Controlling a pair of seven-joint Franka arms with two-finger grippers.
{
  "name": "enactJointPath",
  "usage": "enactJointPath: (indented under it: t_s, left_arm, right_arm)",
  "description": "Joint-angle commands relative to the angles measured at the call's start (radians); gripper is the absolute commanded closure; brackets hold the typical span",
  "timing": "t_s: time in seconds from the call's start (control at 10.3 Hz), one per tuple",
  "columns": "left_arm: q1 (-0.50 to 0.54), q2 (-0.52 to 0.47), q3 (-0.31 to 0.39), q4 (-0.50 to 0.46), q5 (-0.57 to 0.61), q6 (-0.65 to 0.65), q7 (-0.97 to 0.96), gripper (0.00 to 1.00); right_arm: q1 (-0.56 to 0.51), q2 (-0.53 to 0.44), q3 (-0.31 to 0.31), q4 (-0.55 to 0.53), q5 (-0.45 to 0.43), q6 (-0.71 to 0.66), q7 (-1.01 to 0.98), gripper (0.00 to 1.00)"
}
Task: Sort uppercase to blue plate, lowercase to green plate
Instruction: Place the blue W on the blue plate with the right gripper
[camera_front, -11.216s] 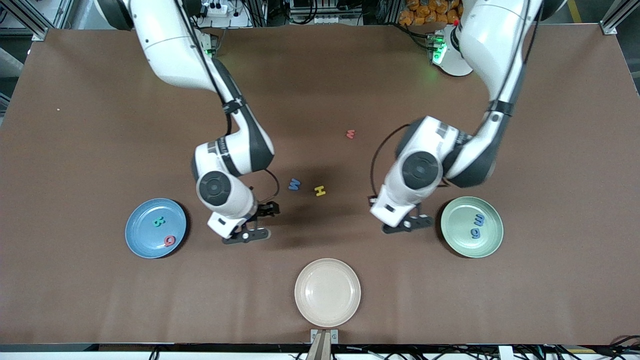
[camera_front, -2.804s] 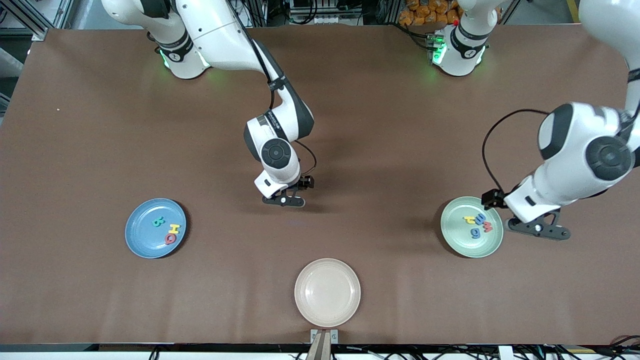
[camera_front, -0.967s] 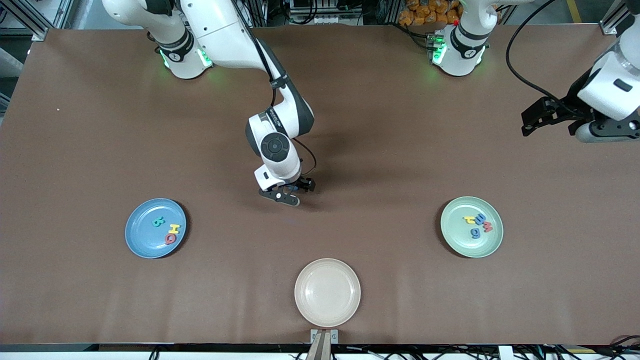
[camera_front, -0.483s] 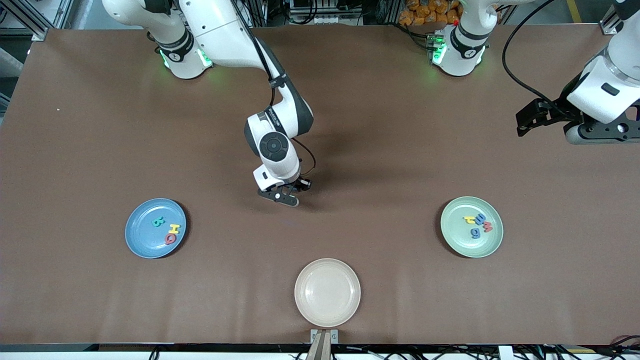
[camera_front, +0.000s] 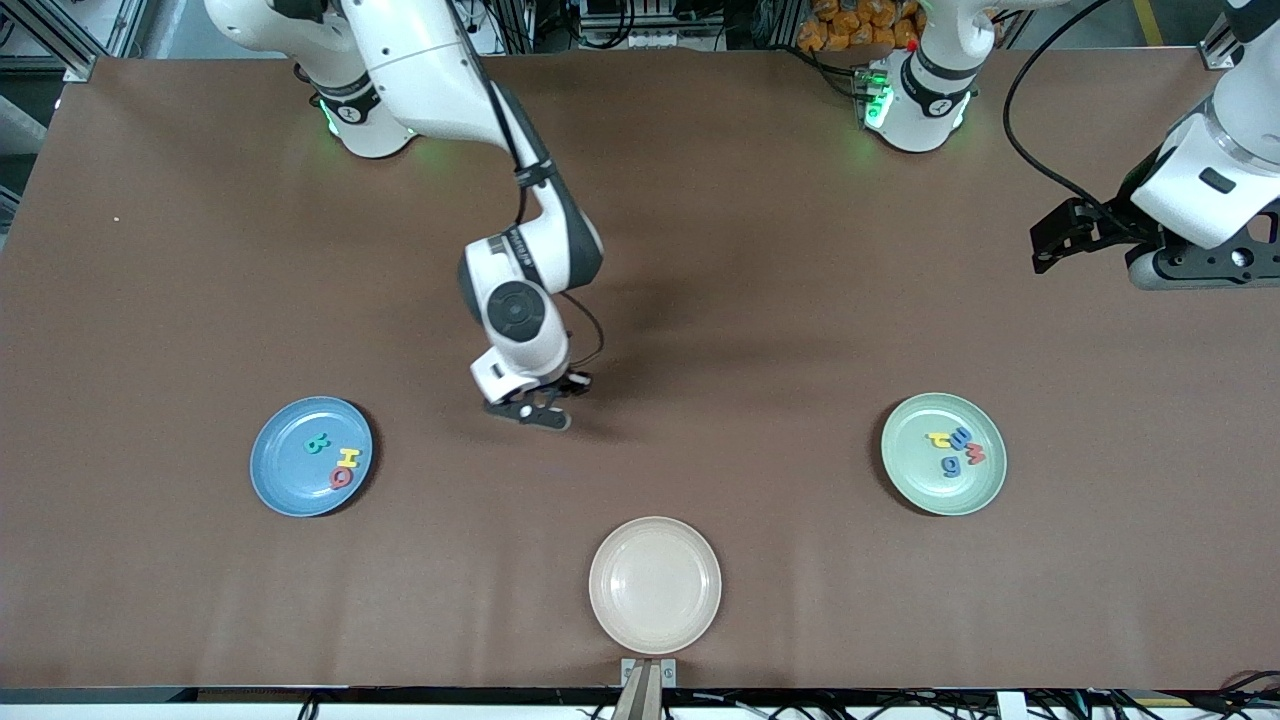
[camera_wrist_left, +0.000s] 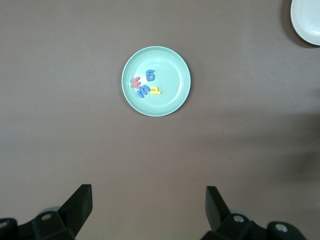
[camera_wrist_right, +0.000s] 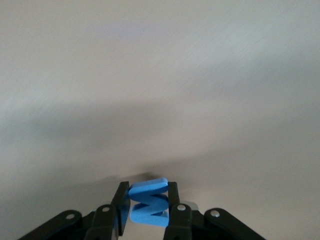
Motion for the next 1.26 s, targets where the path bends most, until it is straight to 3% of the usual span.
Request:
enactJointPath:
  t_s: [0.0, 0.39, 0.68, 0.77, 0.87, 1.16]
  left_arm:
    - [0.002, 0.031, -0.002, 0.007, 0.028, 0.01, -0.01, 0.0]
    - [-0.001, 0.027, -0.007, 0.006, 0.051, 0.012, -0.003, 0.0]
    - [0.005, 0.008, -0.007, 0.004, 0.043, 0.006, 0.001, 0.0]
    - [0.005, 0.001, -0.007, 0.003, 0.037, 0.0, 0.002, 0.0]
    - [0.005, -0.012, -0.009, 0.0, 0.037, -0.005, 0.002, 0.0]
    - [0.005, -0.019, -0.042, 0.001, 0.037, -0.005, -0.01, 0.0]
  right_arm:
    - [-0.016, -0.039, -0.111, -0.001, 0.001, -0.084, -0.236, 1.0]
    - [-0.28, -0.039, -0.131, 0.001, 0.006, -0.112, -0.773, 1.0]
    - [-0.406, -0.034, -0.131, 0.001, 0.007, -0.113, -0.994, 1.0]
    - [-0.411, -0.034, -0.131, 0.002, 0.006, -0.113, -1.007, 0.64]
    - [-0.415, -0.031, -0.13, 0.008, 0.009, -0.113, -1.013, 0.01]
    - [-0.432, -0.045, -0.107, 0.027, 0.007, -0.148, -1.001, 0.0]
